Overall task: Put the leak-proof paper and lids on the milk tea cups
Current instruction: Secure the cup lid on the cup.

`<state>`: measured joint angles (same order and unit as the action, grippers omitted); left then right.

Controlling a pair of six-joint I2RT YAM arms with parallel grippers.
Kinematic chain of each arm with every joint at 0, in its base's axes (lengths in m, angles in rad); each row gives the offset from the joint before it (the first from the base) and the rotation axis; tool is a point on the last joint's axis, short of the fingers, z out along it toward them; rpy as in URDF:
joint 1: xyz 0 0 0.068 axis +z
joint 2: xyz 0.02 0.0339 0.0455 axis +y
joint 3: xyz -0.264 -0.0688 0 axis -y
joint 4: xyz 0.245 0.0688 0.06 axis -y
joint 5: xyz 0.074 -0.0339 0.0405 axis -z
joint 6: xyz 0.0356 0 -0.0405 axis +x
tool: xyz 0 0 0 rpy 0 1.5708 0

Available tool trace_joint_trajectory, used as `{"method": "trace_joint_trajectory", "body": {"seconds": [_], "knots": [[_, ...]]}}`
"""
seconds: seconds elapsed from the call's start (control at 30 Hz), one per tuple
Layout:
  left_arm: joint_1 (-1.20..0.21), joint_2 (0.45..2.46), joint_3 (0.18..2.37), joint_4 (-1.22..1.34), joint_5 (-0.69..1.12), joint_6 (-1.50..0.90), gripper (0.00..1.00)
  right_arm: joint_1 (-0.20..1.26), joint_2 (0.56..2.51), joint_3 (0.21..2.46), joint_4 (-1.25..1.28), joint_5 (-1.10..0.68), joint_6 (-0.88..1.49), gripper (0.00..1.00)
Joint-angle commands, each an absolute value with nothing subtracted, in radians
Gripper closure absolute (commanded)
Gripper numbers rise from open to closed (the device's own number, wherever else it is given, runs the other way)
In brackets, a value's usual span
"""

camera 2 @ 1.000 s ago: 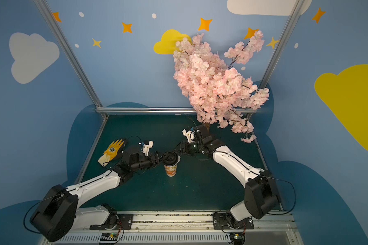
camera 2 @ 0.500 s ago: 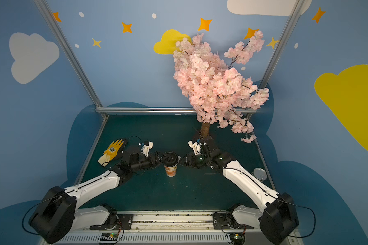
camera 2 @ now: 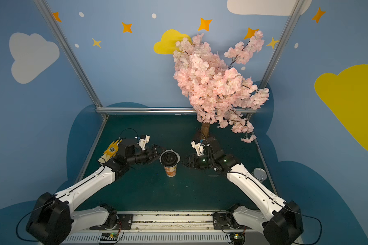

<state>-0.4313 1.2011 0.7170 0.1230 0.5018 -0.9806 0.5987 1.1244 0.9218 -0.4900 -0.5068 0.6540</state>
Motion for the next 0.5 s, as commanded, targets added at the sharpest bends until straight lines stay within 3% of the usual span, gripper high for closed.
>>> {"method": "trace_joint_trajectory", "body": {"seconds": [0.0, 0.1, 0.17, 0.3, 0.4, 0.47], "knots": [[-0.423, 1.13, 0.772, -0.012, 0.474, -0.885, 0.0, 0.561, 1.07, 0.947, -0.577, -0.423, 0.592, 0.54], [-0.406, 1.034, 0.803, -0.193, 0.255, -0.72, 0.0, 0.493, 1.018, 0.965, -0.653, -0.171, 0.51, 0.53], [-0.399, 0.963, 0.761, -0.216, -0.006, -0.579, 0.0, 0.429, 0.987, 0.939, -0.611, 0.006, 0.464, 0.48], [-0.344, 0.874, 0.506, 0.083, -0.495, -0.303, 0.0, 0.317, 0.992, 0.781, -0.3, 0.415, 0.372, 0.34], [-0.226, 0.915, 0.375, 0.312, -0.509, -0.111, 0.0, 0.216, 1.089, 0.61, 0.075, 0.381, 0.215, 0.31], [-0.155, 0.979, 0.355, 0.339, -0.511, -0.104, 0.0, 0.168, 1.171, 0.574, 0.171, 0.338, 0.186, 0.3]]}}
